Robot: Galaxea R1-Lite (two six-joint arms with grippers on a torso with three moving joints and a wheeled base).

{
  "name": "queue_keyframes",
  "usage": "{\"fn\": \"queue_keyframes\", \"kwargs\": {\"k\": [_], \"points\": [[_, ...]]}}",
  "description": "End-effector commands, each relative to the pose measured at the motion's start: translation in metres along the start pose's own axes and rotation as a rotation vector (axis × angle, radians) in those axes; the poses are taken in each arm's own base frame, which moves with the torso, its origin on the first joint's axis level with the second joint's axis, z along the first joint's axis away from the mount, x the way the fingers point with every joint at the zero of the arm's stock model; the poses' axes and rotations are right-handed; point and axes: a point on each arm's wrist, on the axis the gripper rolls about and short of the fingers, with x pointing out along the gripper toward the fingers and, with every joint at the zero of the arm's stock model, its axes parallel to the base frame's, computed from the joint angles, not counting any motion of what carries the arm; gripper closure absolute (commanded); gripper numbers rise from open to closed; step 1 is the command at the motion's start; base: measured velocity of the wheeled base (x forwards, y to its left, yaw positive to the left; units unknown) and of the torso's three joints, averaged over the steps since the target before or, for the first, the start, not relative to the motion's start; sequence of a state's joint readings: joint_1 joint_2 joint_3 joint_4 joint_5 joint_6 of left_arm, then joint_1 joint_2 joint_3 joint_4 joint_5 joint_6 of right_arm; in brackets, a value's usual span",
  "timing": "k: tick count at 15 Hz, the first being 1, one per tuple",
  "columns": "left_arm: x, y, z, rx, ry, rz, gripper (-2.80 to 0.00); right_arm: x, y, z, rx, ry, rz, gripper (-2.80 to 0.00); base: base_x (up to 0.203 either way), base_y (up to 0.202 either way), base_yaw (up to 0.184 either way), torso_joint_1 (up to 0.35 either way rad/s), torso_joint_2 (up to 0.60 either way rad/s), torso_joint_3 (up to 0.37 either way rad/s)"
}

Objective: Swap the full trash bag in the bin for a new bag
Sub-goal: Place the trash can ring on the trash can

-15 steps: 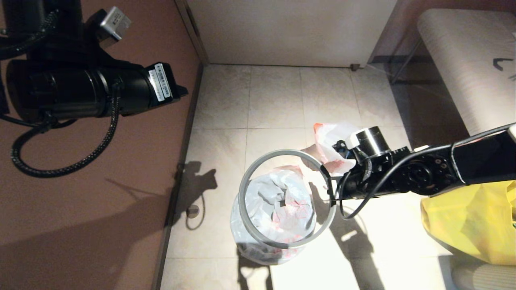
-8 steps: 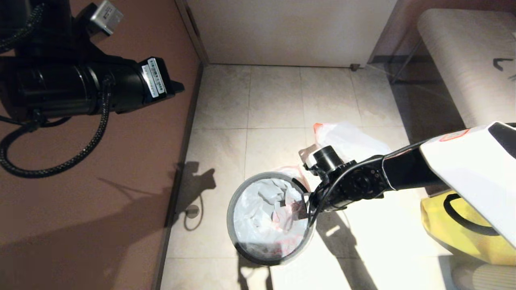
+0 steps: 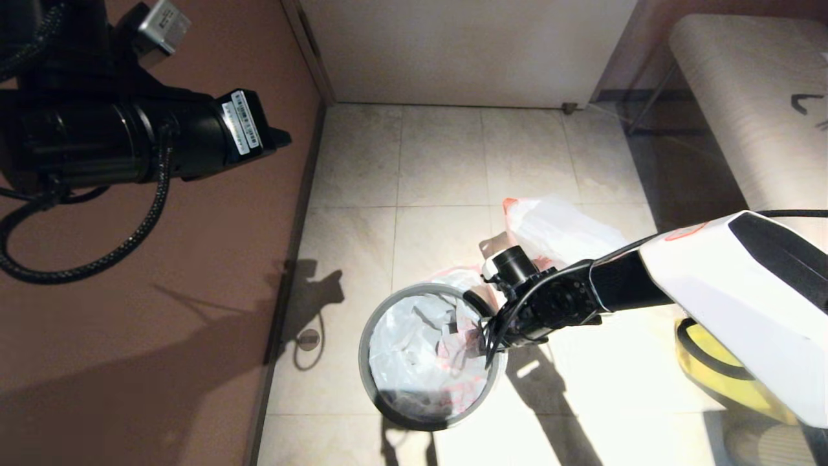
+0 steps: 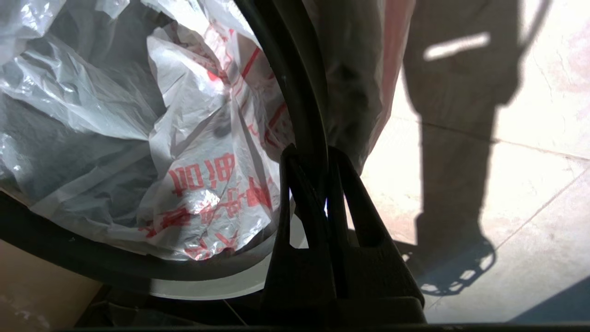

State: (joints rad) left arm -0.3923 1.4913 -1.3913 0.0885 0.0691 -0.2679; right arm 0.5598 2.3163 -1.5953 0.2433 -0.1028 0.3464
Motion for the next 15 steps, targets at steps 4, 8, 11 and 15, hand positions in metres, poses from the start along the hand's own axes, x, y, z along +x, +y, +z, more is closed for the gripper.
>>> {"fn": "queue_keyframes", "kwargs": {"k": [4, 8, 11, 15], "points": [[0.004, 0.0, -0.002, -0.001, 0.01, 0.002, 0.0, 0.01, -0.008, 0.002, -0.003, -0.011, -0.097, 0.0, 0.0, 0.0, 0.0, 0.0, 0.0, 0.0], [0.007, 0.0, -0.004, 0.001, 0.018, 0.003, 0.0, -0.008, -0.005, 0.009, -0.02, -0.055, -0.118, 0.0, 0.0, 0.0, 0.0, 0.0, 0.0, 0.0], [0.009, 0.0, -0.004, 0.001, 0.022, 0.006, 0.0, -0.034, -0.005, 0.014, -0.014, -0.074, -0.116, 0.0, 0.0, 0.0, 0.0, 0.0, 0.0, 0.0], [0.009, 0.0, -0.004, 0.001, 0.022, 0.006, 0.0, -0.027, -0.008, 0.006, -0.006, -0.047, -0.139, 0.0, 0.0, 0.0, 0.0, 0.0, 0.0, 0.0]]}}
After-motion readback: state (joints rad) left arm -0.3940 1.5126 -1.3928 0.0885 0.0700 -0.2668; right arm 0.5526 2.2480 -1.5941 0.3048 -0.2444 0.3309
